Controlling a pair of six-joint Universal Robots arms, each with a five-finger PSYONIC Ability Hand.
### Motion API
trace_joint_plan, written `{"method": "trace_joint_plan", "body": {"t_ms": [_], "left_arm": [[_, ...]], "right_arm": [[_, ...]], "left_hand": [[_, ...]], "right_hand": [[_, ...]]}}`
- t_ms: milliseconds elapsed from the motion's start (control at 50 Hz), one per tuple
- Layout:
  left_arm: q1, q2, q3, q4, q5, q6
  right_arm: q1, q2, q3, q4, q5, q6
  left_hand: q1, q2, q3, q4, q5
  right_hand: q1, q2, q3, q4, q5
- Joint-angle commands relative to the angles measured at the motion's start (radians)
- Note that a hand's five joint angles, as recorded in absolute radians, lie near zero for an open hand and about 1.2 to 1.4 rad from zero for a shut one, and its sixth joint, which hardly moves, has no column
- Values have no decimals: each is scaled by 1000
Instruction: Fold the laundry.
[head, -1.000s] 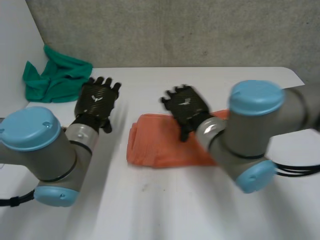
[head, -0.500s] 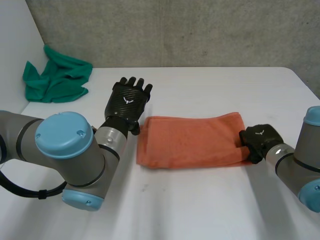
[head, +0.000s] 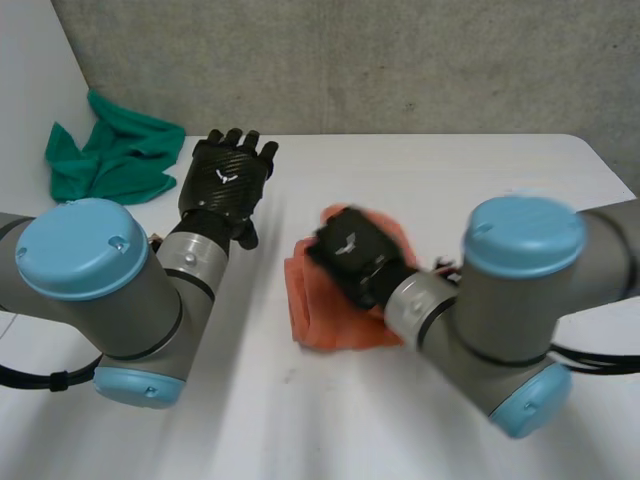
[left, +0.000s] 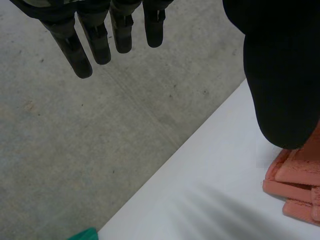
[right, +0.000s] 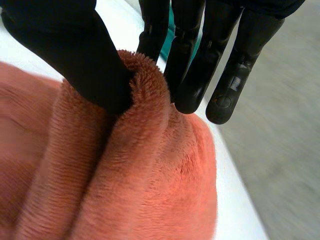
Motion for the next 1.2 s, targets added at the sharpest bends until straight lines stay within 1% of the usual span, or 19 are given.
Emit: {"method": "trace_joint_plan", "body": {"t_ms": [20, 40, 80, 100, 180, 260, 280, 360, 400, 540, 640, 720, 760, 840, 960, 1040, 1120, 1180, 1200], "left_arm": [[-3, -2, 21, -1, -4, -53], [-5, 0, 35, -3, -4, -78], [-6, -3, 53, -9, -1, -103], [-8, -8, 64, -15, 1, -113], [-11, -26, 127, -93, 15, -172], [-32, -95, 208, -207, 88, -253], [-48, -127, 243, -258, 125, -289], [-65, -206, 312, -372, 192, -351], [-66, -237, 334, -395, 200, -363], [-66, -342, 380, -457, 173, -362], [-54, -385, 400, -533, 136, -350], [-48, -393, 395, -566, 123, -291], [-48, -384, 394, -566, 123, -253], [-55, -346, 392, -564, 128, -241], [-57, -235, 380, -557, 134, -239], [-54, -166, 363, -541, 136, -238], [-45, -71, 323, -535, 145, -238], [-37, -45, 310, -538, 157, -239], [-35, -30, 297, -541, 178, -239]], "right_arm": [[14, 52, -9, -1, -105, 92], [8, 50, -13, -1, -97, 127], [-16, 44, -29, 0, -74, 213], [-64, 27, -42, 8, -39, 324], [-184, -33, -49, 39, 26, 564], [-216, -28, -82, 118, 26, 699], [-216, -19, -96, 137, 26, 701], [-214, 67, -182, 244, 35, 687], [-214, 119, -235, 299, 40, 677], [-214, 229, -323, 378, 40, 658], [-214, 285, -349, 395, 43, 568], [-213, 289, -348, 396, 50, 499], [-213, 285, -348, 398, 55, 485], [-216, 259, -340, 395, 64, 479], [-228, 145, -274, 366, 61, 492], [-231, 70, -184, 278, 70, 508], [-262, -13, -66, 197, 128, 560], [-309, -69, 13, 183, 162, 621], [-317, -79, 31, 183, 165, 636]], "left_hand": [[4, -12, -19, -11, -33], [18, 3, -4, 4, -19], [33, 17, 10, 19, -4], [39, 23, 16, 25, 2], [42, 26, 19, 28, 5], [42, 26, 19, 28, 5], [42, 26, 19, 28, 5], [42, 26, 19, 28, 5], [42, 26, 19, 28, 5], [74, 58, 52, 60, 37], [74, 58, 52, 60, 37], [71, 56, 49, 57, 34], [63, 47, 40, 48, 26], [51, 35, 28, 36, 14], [22, 6, -1, 7, -15], [19, 3, -4, 4, -18], [16, 0, -7, 1, -21], [16, 0, -7, 1, -21], [16, 0, -7, 1, -21]], "right_hand": [[-674, -923, -917, -926, -898], [-763, -1013, -1006, -1015, -988], [-763, -1013, -1006, -1015, -988], [-763, -1013, -1006, -1015, -988], [-763, -1013, -1006, -1015, -988], [-763, -1013, -1006, -1015, -988], [-763, -1013, -1006, -1015, -988], [-763, -1013, -1006, -1015, -988], [-763, -1013, -1006, -1015, -988], [-763, -1013, -1006, -1015, -988], [-763, -1013, -1006, -1015, -988], [-763, -1013, -1006, -1015, -988], [-763, -1013, -1006, -1015, -988], [-763, -1013, -1006, -1015, -988], [-763, -1013, -1006, -1015, -988], [-763, -1013, -1006, -1015, -988], [-763, -1013, -1006, -1015, -988], [-763, -1013, -1006, -1015, -988], [-763, -1013, -1006, -1015, -988]]}}
